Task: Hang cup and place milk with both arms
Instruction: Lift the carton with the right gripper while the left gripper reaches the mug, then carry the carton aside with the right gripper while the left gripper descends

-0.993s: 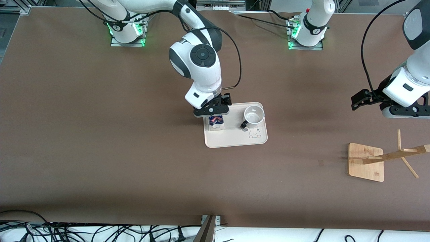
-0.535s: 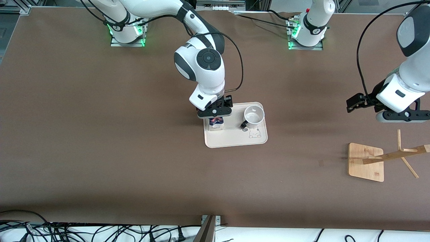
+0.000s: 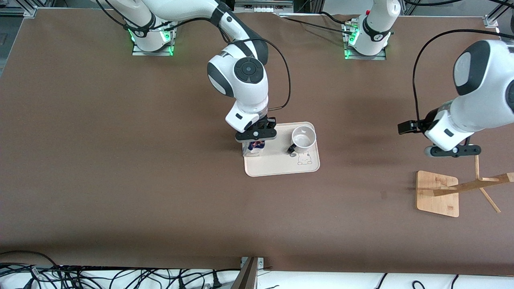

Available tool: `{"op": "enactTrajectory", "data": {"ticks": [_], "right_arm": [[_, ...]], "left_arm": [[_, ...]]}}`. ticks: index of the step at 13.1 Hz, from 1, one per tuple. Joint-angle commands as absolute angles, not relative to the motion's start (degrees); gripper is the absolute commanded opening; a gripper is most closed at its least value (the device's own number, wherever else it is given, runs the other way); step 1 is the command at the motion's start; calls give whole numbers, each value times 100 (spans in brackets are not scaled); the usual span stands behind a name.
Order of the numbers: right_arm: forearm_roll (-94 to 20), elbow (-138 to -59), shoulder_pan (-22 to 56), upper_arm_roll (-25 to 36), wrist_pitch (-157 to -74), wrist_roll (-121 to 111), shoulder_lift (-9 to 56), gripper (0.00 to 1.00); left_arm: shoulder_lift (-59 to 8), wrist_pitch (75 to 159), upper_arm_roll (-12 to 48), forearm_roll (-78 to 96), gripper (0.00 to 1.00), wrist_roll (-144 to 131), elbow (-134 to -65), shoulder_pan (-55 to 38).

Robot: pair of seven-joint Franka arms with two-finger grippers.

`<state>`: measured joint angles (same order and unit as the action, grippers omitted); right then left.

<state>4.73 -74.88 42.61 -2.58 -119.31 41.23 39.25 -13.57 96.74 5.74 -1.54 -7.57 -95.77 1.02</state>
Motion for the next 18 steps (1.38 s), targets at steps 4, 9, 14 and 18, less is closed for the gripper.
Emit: {"op": "enactTrajectory", "data": {"ticks": [4, 9, 14, 18], "right_arm": [[90, -7418, 3825, -211, -10979, 3414, 3244, 30], [-368, -7663, 2420, -185, -10424, 1112, 2848, 30], [-571, -8480, 873, -176, -10433, -1034, 2549, 32], [-563, -9051, 334, 16, -10503, -1485, 2338, 32]], "left_arm": [[-1635, 9658, 747, -106, 100, -477, -9501, -571], [-1617, 10360, 947, 167, 100, 483, -10000, -641], [-1573, 11582, 1414, 158, 100, 326, -10827, -668], [-1608, 12391, 1714, 88, 100, 105, -11249, -860]]}}
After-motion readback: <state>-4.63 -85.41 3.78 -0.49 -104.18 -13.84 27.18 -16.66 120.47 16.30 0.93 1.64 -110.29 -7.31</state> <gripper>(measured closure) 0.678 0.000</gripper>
